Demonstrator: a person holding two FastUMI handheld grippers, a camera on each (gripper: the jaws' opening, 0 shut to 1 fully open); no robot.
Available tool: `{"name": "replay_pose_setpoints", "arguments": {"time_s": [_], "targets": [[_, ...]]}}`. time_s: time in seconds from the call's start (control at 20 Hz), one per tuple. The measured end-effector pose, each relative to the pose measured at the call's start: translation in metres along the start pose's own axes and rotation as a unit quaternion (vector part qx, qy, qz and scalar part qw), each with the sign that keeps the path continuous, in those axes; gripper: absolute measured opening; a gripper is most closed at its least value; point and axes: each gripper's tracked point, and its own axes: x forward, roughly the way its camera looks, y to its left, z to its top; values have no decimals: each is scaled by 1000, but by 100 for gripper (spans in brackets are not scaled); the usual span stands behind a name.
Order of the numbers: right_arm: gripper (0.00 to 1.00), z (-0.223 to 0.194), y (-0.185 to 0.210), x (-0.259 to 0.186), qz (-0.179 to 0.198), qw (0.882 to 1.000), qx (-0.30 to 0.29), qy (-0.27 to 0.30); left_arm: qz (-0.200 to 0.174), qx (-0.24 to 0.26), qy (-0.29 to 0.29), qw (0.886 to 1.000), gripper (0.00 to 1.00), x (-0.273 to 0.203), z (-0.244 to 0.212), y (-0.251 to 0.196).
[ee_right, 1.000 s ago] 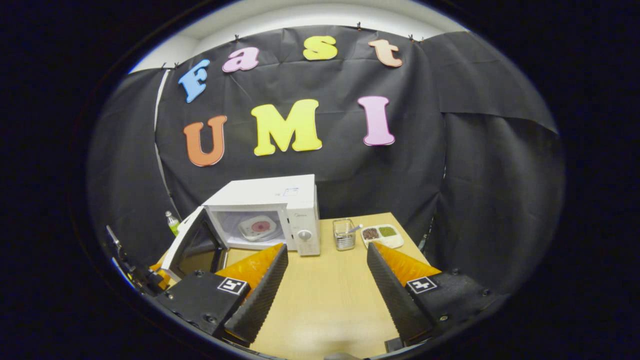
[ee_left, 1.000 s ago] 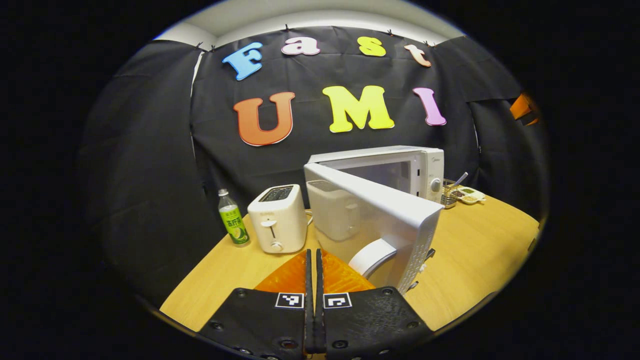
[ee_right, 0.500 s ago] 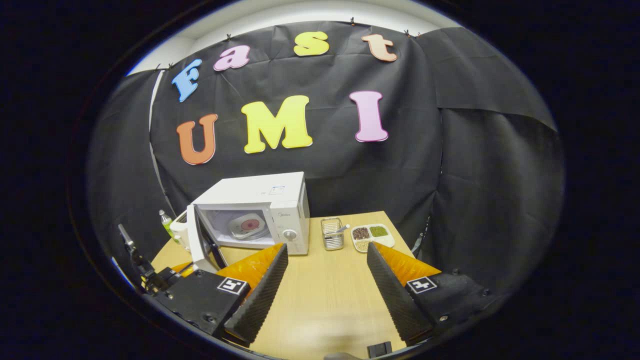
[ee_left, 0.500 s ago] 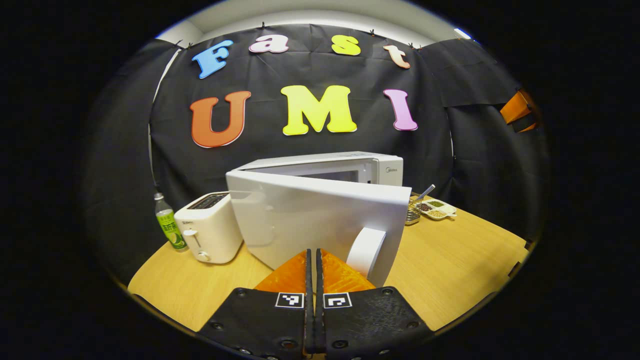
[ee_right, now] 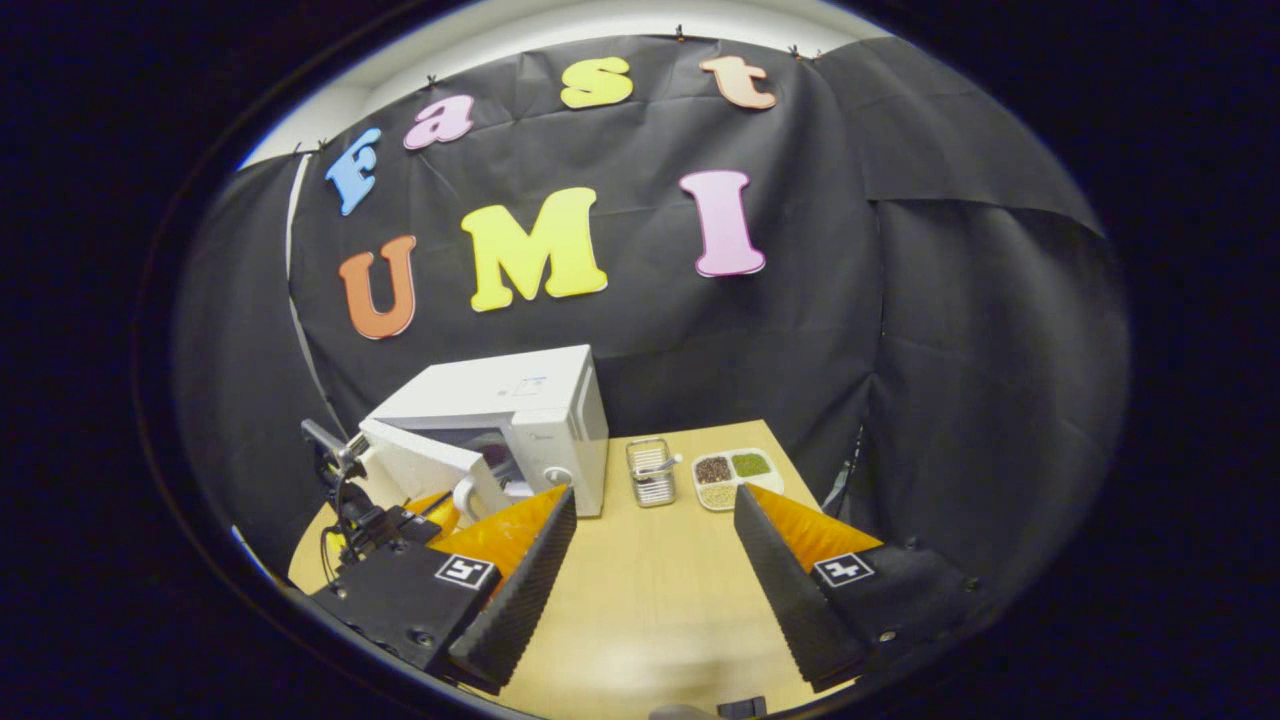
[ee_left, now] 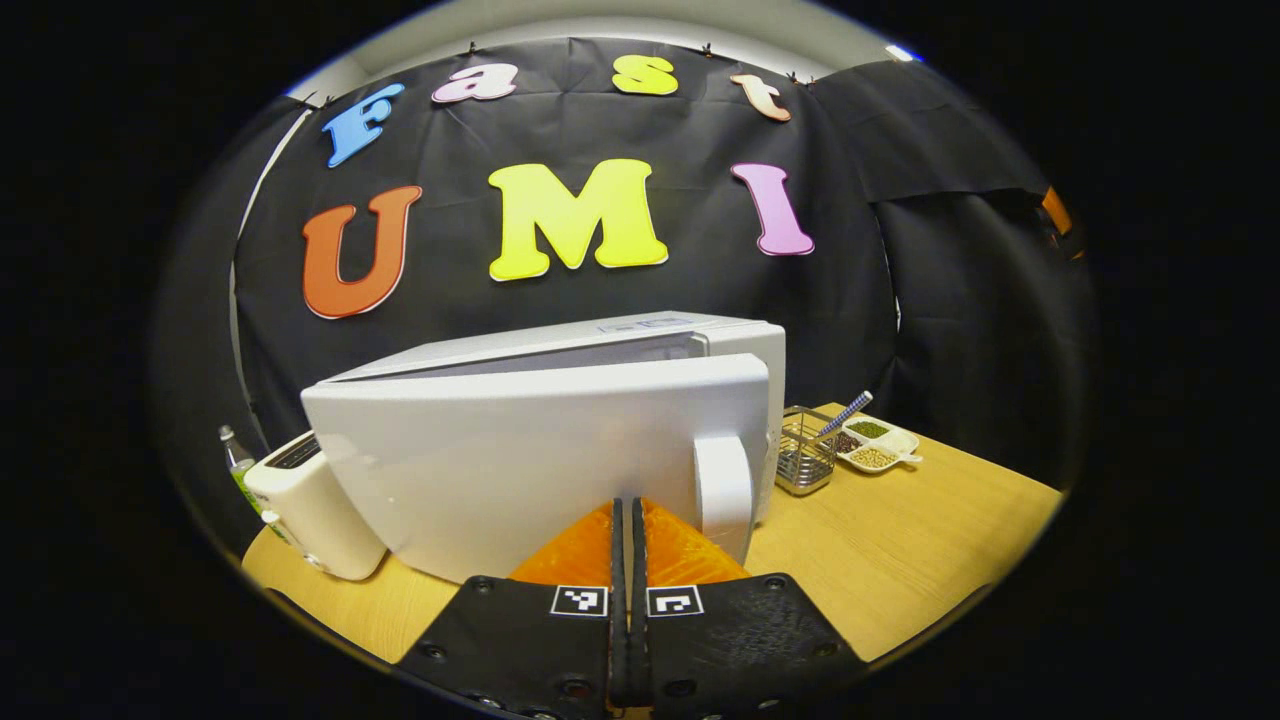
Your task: Open the microwave oven with the left hand, put the food in, and close the microwave oven.
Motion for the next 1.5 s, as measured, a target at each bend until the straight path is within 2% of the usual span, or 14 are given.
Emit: {"name": "replay_pose_setpoints", "arguments": {"time_s": [0.1,0.2,0.4,0.45,0.5,0.8,0.9,1.0,1.05,1.1,1.15,1.3,1.35,1.5], "targets": [[92,-1,-4,7,-5,1000,4,2,-2,-5,3,1000,0,18,2,-5],[100,-1,-12,14,-11,1000,10,4,0,-7,5,1000,0,33,3,-10],[100,-3,-17,27,-12,1000,15,16,14,-17,8,1000,0,64,12,-7],[92,-2,-17,30,-11,1000,14,16,17,-24,9,1000,0,62,12,-6],[100,-1,-15,31,-9,1000,13,16,16,-26,10,999,0,62,12,-8],[100,5,-8,29,7,1000,8,16,20,-28,16,999,0,71,12,-8],[92,6,-6,26,8,1000,4,15,18,-33,17,999,0,68,12,-8],[100,7,-4,23,8,1000,1,12,20,-40,20,999,0,59,14,-8],[92,8,-3,20,7,1000,-2,8,21,-40,18,999,0,53,17,-8],[100,10,-4,18,6,1000,-3,4,23,-37,17,999,0,47,19,-7],[92,12,-3,15,6,1000,-3,0,26,-32,17,999,0,40,21,-6],[92,14,-1,-1,3,1000,-6,-11,34,-21,23,999,1,21,19,-2],[100,14,0,-5,2,1000,-6,-14,28,-23,30,999,3,15,16,-6],[100,12,4,-17,-4,1000,-15,-21,40,-10,55,998,96,-7,4,-3]]}}
